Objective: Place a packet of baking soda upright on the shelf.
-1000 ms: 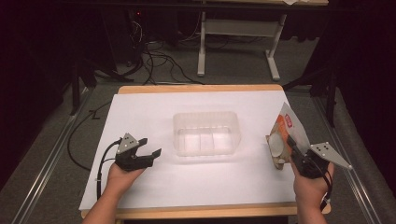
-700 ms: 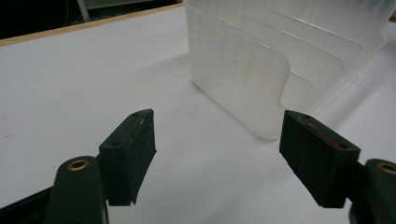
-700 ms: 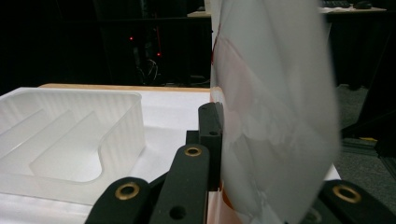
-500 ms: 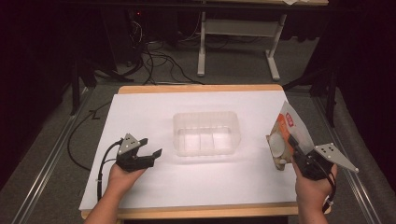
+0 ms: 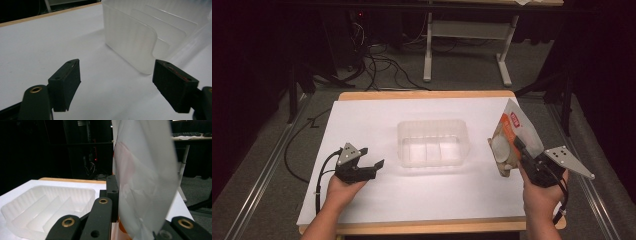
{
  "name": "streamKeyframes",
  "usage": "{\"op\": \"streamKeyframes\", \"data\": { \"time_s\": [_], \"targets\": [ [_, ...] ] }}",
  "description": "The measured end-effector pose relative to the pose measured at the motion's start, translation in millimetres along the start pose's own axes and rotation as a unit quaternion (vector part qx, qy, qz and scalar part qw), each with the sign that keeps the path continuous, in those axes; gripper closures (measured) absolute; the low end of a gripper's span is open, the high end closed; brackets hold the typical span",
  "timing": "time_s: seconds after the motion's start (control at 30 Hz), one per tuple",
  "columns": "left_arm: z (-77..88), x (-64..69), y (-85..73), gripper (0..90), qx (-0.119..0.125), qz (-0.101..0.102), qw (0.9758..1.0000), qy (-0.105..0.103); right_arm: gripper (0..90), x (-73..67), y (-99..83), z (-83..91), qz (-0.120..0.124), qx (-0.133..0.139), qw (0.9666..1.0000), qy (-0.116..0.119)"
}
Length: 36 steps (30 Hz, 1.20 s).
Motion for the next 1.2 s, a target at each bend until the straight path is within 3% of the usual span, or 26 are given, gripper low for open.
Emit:
{"op": "streamKeyframes", "data": {
  "time_s": [0.43, 0.63, 0.93, 1.2],
  "targets": [
    [4.2, 0.8, 2.0, 22.9, 0.009, -0.005, 0.9999, -0.003, 90.0, -11.0, 25.9, -12.7, 0.002, 0.01, 0.9999, 0.012],
    [3.2, 2.3, 2.0, 23.2, 0.008, -0.007, 0.9999, -0.006, 90.0, -22.7, 41.0, -17.7, 0.006, 0.02, 0.9995, 0.021],
    [5.7, 2.6, 3.6, 23.7, 0.013, -0.008, 0.9998, -0.009, 90.0, -49.4, 58.6, -35.9, 0.001, 0.03, 0.9985, 0.046],
    [5.3, 5.1, 3.7, 23.9, 0.012, -0.015, 0.9997, -0.013, 90.0, -76.4, 63.9, -55.5, 0.002, 0.032, 0.9973, 0.066]
  ]
}}
Point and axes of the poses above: each handheld gripper's, and its own axes: z roughly backward along the jaws, y roughly out of its top, x roughly to its right, the point moved 4 cm from there along -z, roughly forward along the jaws, and after that the axes turned 8 degrees about z, right-handed, at the moved point
